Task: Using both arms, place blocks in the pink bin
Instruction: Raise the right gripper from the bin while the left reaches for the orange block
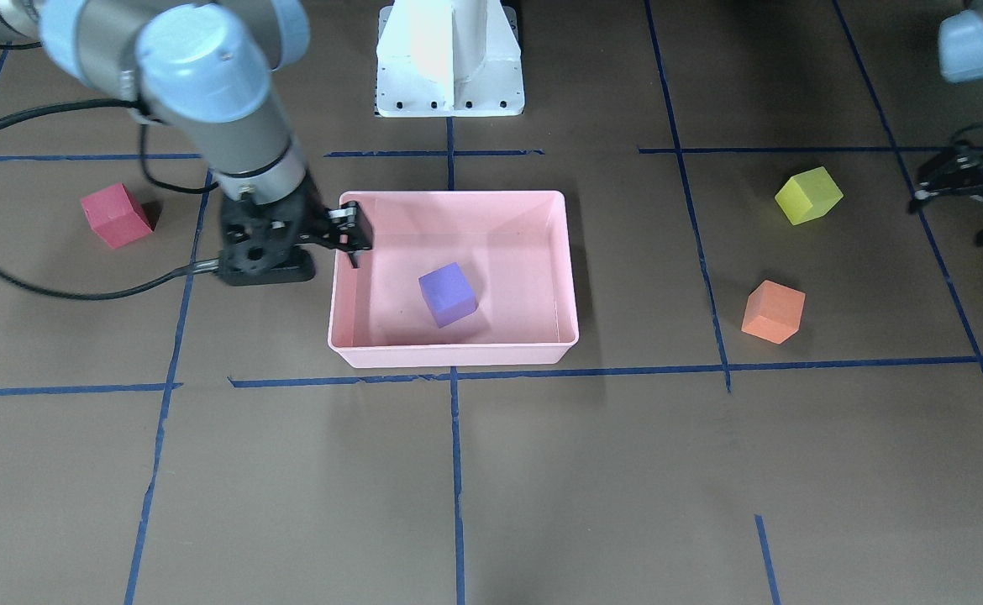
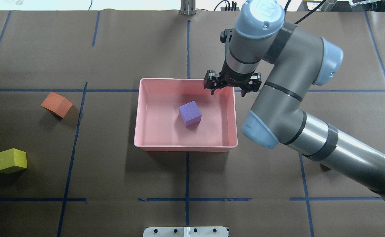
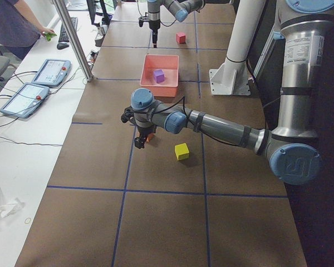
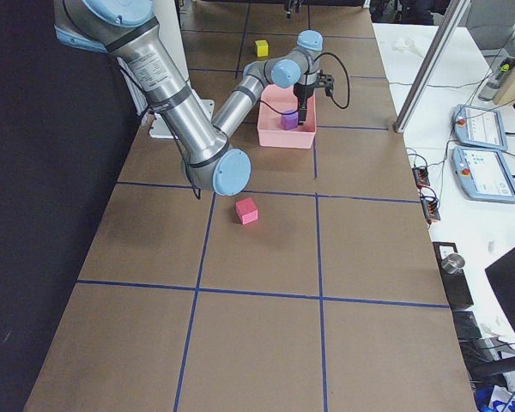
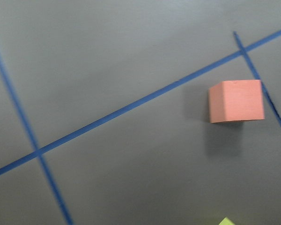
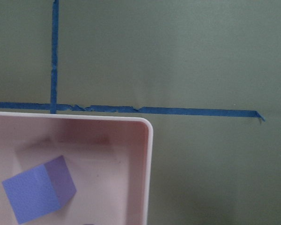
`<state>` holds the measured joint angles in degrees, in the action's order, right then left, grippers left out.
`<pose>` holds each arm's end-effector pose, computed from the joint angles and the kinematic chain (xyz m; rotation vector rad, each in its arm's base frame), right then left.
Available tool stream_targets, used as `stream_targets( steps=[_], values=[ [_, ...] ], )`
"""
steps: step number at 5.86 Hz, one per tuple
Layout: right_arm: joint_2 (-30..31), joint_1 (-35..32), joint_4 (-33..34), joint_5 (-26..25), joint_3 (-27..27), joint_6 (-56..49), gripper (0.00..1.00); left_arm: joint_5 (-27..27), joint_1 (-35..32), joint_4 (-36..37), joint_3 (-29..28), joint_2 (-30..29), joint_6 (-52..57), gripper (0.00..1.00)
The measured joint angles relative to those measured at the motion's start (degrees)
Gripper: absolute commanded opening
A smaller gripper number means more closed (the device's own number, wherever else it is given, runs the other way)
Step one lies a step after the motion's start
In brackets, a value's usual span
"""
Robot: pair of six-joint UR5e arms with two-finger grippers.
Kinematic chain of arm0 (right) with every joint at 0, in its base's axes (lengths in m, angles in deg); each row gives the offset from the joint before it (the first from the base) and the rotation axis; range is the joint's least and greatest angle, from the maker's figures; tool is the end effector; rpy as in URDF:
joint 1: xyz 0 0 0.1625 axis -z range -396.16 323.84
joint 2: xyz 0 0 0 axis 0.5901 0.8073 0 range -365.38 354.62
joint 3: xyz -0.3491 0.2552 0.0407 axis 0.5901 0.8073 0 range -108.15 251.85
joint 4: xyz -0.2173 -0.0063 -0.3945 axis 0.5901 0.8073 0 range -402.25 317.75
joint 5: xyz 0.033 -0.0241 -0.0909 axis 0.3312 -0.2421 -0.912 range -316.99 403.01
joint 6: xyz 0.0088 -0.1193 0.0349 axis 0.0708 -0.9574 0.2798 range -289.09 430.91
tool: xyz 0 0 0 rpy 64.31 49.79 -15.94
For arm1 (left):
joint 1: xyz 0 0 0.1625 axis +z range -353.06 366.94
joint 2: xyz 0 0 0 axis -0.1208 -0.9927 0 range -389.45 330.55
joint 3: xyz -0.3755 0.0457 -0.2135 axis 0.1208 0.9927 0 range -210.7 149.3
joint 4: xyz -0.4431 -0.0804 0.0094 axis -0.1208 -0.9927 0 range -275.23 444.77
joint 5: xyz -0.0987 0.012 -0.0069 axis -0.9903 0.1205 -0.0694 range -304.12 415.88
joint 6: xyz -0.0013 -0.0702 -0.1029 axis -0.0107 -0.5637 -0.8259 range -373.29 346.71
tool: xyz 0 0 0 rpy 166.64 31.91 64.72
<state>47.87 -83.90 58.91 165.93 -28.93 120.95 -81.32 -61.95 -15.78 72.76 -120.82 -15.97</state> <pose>-0.4173 -0.5567 0.2183 0.0272 -0.8283 -0.0544 0.1600 -0.5306 0.5203 0.2437 0.8867 0.4812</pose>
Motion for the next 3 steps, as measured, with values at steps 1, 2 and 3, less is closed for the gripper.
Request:
stream_targets(
  steps=[1,2,3],
  values=[
    [3.32,-3.99,0.0,2.96,-1.09,-7.64,1.0,0.35,3.72,-2.78,-3.21,-2.98,-5.41,1.0],
    [7.17,-7.3,-0.02,4.92,-2.87,-14.55,1.0,1.67,6.63,-7.09,-6.03,-4.71,-11.5,1.0],
    [11.07,-9.76,-0.04,5.91,-4.68,-19.76,1.0,5.01,10.07,-11.14,-7.49,-5.51,-18.29,1.0]
  ],
)
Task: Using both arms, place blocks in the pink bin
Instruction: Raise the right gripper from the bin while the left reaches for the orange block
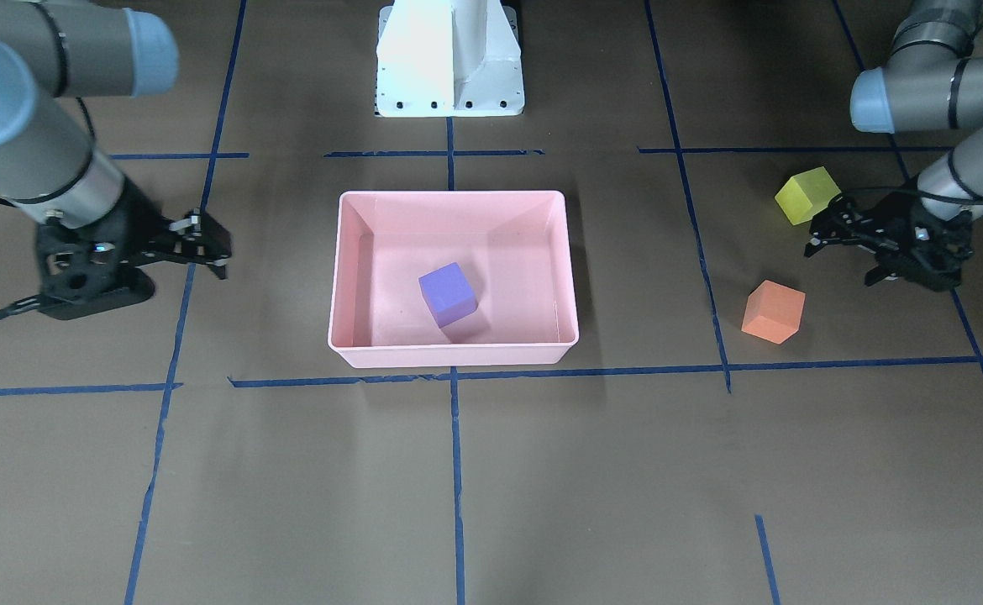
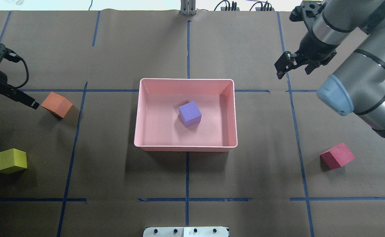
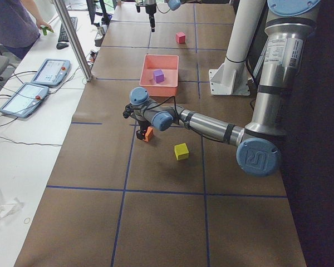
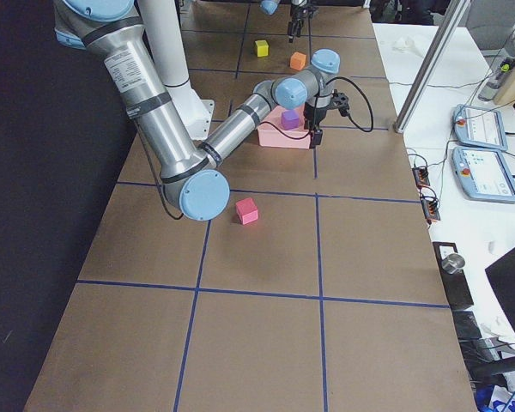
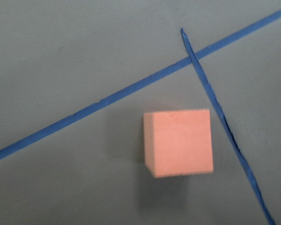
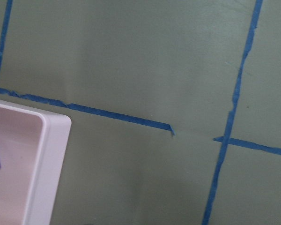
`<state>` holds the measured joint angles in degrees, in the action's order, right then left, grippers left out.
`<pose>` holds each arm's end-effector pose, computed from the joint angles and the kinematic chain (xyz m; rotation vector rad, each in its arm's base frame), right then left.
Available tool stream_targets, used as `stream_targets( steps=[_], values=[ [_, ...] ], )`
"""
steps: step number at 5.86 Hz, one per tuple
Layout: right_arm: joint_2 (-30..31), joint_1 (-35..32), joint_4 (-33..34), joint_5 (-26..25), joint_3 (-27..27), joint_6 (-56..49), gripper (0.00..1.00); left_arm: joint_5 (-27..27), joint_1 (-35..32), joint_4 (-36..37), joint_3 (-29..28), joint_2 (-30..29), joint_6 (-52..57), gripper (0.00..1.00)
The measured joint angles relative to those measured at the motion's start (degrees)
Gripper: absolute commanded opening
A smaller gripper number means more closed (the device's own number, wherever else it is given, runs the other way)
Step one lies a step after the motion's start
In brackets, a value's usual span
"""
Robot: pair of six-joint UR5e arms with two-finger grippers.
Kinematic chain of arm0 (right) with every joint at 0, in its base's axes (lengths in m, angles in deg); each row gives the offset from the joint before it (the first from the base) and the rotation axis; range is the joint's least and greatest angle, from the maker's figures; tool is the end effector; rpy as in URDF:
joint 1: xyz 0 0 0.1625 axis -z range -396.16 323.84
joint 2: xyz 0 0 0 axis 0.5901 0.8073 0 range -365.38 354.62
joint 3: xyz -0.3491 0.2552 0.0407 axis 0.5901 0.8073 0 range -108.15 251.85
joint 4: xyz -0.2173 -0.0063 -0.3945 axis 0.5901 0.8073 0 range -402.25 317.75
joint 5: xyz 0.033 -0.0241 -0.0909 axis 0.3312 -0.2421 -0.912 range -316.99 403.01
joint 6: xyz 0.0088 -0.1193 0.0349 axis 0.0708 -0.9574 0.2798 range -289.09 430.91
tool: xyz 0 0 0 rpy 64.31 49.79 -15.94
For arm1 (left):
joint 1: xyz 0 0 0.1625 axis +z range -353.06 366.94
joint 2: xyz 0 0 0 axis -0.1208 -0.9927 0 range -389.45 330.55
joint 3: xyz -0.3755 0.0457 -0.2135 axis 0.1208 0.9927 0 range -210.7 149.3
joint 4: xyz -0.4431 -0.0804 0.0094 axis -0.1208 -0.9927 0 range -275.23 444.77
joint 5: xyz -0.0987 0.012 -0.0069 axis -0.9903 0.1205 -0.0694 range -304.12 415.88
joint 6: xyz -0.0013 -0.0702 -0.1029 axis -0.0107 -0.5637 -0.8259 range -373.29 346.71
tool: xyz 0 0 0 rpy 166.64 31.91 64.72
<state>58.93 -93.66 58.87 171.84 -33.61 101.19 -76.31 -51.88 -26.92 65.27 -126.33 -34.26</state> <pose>-0.3012 -0.5754 0.3049 0.0853 -0.8279 -0.2140 0.2713 -0.5441 0.5175 0.2037 0.8978 0.3873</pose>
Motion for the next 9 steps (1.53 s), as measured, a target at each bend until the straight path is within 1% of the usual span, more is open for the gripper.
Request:
stream_targets(
  steps=[1,2,5,6,7,8,9],
  values=[
    [2.4,-1.5,0.0,0.36,-0.98,-3.28,1.0,3.1,2.81,-2.09,-1.0,-0.82,-4.47,1.0],
    [3.5,-2.18,-0.03,0.5,-1.28,-4.91,1.0,4.5,4.31,-2.86,-2.48,-2.11,-6.44,1.0],
    [4.45,-2.38,-0.11,0.51,-1.37,-5.6,1.0,6.82,5.93,-3.37,-6.76,-4.87,-7.21,1.0],
    [4.58,-2.37,-0.13,0.51,-1.43,-5.62,1.0,7.4,6.56,-3.42,-7.28,-5.16,-7.23,0.97],
    [4.64,-2.36,-0.13,0.48,-1.48,-5.6,1.0,7.61,6.98,-3.44,-7.56,-5.31,-7.23,0.72],
    [4.88,-2.36,-0.22,0.44,-1.57,-5.61,1.0,7.7,7.28,-3.48,-7.8,-5.57,-7.21,0.64],
    [5.24,-2.38,-0.4,0.4,-1.64,-5.77,1.0,8.25,7.42,-3.51,-7.93,-5.85,-7.08,0.64]
  ],
)
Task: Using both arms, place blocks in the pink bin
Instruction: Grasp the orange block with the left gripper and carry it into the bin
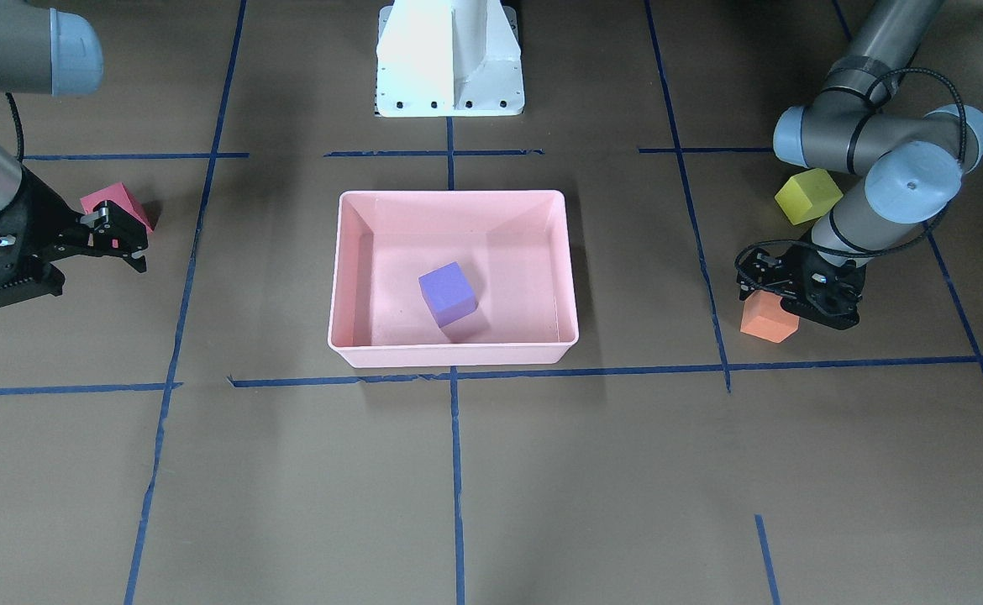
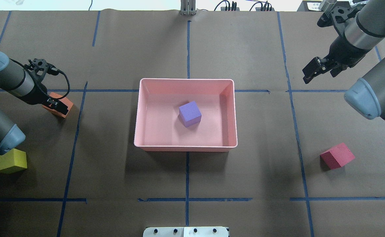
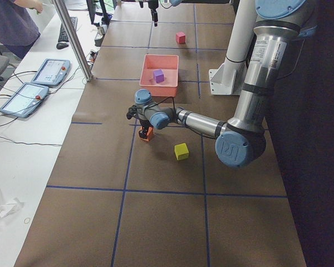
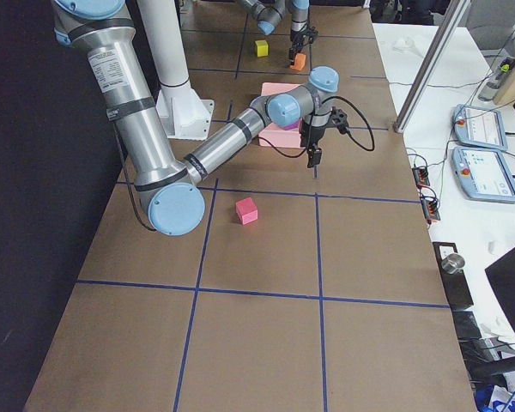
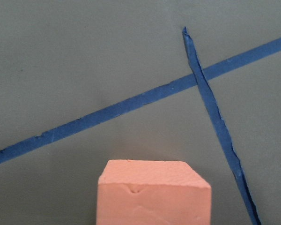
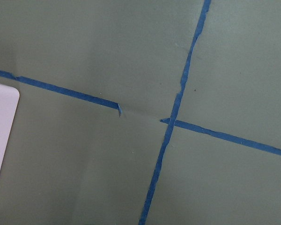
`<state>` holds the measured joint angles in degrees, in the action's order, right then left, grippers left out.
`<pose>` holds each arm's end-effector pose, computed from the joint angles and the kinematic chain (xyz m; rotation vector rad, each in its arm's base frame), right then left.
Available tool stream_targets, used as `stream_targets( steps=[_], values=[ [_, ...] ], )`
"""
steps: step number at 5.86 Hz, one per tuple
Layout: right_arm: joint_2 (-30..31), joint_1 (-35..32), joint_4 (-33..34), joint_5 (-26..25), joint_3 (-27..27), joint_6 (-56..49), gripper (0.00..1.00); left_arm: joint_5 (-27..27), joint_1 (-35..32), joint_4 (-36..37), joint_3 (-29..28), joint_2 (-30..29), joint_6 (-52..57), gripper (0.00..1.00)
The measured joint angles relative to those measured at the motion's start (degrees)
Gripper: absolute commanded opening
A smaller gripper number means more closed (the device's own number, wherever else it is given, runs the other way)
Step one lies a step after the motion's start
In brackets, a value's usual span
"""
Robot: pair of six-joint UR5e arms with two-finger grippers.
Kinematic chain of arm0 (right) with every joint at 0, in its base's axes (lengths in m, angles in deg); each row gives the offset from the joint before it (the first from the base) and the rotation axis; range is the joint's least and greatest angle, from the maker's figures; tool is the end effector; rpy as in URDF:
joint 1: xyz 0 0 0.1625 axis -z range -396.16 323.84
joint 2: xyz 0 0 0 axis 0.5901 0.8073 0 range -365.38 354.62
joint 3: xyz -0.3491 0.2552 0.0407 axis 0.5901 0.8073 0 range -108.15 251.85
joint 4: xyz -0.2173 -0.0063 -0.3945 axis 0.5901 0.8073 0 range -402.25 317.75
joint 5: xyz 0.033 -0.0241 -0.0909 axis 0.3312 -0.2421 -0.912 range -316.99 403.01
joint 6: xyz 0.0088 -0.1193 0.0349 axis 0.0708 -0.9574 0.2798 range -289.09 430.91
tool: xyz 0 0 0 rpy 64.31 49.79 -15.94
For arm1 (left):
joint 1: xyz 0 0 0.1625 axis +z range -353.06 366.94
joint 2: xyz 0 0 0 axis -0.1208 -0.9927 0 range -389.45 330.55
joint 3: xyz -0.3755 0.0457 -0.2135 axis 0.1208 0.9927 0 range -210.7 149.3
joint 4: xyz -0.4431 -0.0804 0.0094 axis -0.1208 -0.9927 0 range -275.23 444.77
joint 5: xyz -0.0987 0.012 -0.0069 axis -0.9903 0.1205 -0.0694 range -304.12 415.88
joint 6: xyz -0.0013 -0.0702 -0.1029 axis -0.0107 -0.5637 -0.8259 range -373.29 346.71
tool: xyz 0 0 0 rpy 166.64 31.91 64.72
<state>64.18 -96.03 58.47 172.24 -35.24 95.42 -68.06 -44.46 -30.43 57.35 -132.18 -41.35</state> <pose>-0.2668 -0.5682 0.3486 0.0909 -0.8046 -0.2528 0.3618 -0.5554 0.5307 0.1952 0.8166 0.3590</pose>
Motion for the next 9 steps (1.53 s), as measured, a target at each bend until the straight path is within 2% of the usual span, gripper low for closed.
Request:
stream_targets(
  steps=[2,4,5,7,8,9],
  values=[
    [2.9,-0.82,-0.12,0.02,-1.46,-3.38,1.0,2.27,0.05,-0.09,1.19,-1.77,-0.07,0.65],
    [9.79,-3.79,-0.96,0.46,-3.8,-11.34,1.0,2.42,-0.04,0.35,5.71,-4.28,-4.57,0.65],
    [15.65,-4.71,-4.11,0.76,-5.58,-13.52,1.0,2.29,0.03,2.09,8.24,-6.67,-11.23,0.65],
    [26.11,-5.18,-16.85,1.05,-6.49,-14.54,1.0,2.52,4.0,15.9,15.58,-14.93,-23.69,0.65],
    [28.04,-5.06,-20.03,1.08,-6.73,-14.74,1.0,3.23,7.66,21.87,17.75,-19.63,-30.29,1.0],
    [28.83,-4.02,-21.95,0.97,-6.87,-14.98,1.0,6.83,12.87,24.32,18.36,-22.99,-36.61,1.0]
  ],
)
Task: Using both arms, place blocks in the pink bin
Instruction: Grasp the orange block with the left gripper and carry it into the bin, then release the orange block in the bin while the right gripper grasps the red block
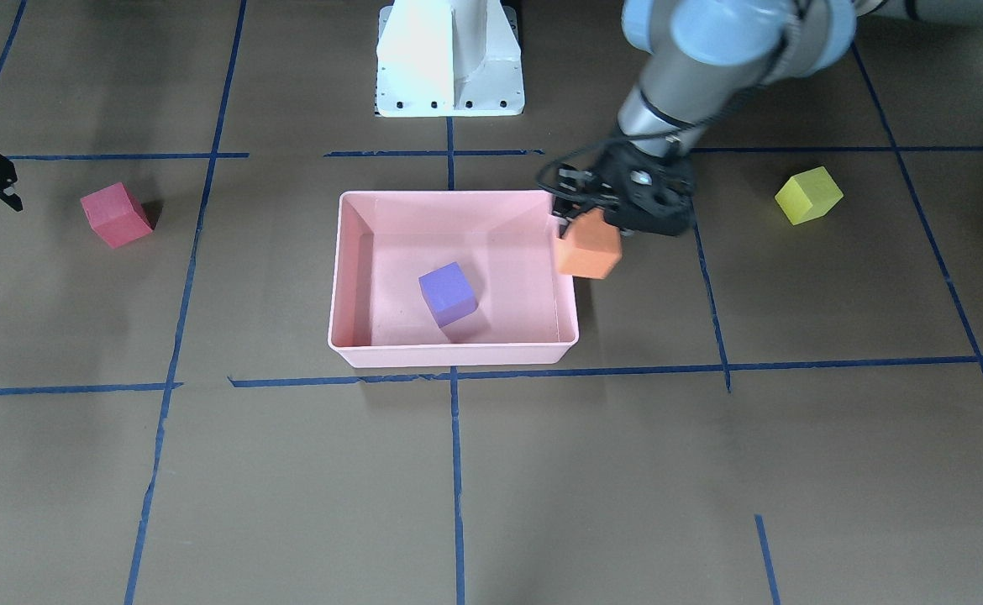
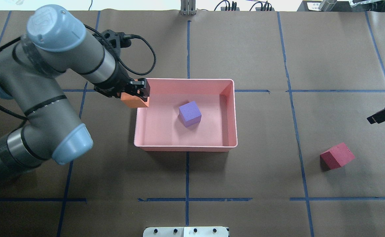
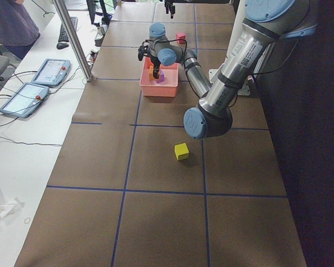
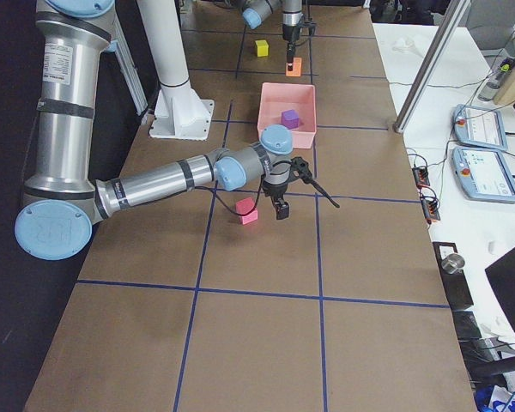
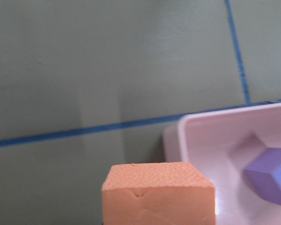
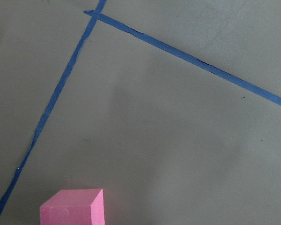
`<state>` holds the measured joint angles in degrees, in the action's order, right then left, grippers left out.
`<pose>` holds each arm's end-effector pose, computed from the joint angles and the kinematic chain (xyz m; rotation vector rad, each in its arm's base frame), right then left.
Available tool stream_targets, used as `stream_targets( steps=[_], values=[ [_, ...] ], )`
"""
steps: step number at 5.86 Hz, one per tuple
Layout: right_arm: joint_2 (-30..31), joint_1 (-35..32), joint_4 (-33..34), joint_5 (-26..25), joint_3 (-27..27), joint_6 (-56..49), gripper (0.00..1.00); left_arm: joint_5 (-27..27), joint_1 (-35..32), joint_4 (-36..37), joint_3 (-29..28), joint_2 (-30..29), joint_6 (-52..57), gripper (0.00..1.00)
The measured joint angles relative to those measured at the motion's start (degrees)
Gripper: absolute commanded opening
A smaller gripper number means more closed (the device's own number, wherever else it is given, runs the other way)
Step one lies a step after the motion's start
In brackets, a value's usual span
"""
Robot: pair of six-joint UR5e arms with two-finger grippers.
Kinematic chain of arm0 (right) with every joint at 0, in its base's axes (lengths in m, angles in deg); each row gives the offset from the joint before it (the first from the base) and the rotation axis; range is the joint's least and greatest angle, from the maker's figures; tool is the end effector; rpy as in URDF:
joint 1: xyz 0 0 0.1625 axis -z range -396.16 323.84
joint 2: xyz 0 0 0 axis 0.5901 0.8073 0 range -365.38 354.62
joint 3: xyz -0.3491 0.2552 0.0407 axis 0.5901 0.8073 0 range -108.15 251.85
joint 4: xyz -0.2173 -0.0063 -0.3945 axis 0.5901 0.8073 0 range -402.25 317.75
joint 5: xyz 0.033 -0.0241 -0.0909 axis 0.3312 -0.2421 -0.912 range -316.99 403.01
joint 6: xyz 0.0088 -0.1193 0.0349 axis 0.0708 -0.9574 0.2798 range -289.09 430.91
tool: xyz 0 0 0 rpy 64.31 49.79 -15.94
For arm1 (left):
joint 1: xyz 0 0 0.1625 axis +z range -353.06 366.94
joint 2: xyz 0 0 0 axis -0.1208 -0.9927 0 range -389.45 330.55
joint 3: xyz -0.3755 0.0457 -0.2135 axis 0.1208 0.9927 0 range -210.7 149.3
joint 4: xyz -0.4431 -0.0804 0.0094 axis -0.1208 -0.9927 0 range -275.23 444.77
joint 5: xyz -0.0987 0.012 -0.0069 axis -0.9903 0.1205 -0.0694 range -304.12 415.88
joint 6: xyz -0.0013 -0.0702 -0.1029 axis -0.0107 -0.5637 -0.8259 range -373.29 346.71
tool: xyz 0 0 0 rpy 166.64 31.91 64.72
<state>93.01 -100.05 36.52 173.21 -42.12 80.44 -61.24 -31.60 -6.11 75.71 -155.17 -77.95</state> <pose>-0.1651 -0.4569 0.5166 0.2177 -0.7986 -0.4369 0.4735 -0.4749 0.1626 0.1073 1.0000 0.0083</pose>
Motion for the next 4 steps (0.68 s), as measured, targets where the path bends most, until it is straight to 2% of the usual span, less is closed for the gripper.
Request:
stream_targets(
  steps=[1,2,4],
  values=[
    [0.52,2.79,-1.63,-0.33,0.05,0.38,1.0,5.09,4.96,0.77,0.09,-1.49,-4.66,1.0],
    [0.66,6.56,-2.5,-1.04,0.11,2.86,1.0,7.63,7.36,0.98,0.09,-1.87,-7.35,1.0],
    [0.86,14.94,-7.85,-5.35,0.09,17.15,1.0,8.68,8.33,1.03,0.03,-1.88,-8.59,1.0]
  ],
)
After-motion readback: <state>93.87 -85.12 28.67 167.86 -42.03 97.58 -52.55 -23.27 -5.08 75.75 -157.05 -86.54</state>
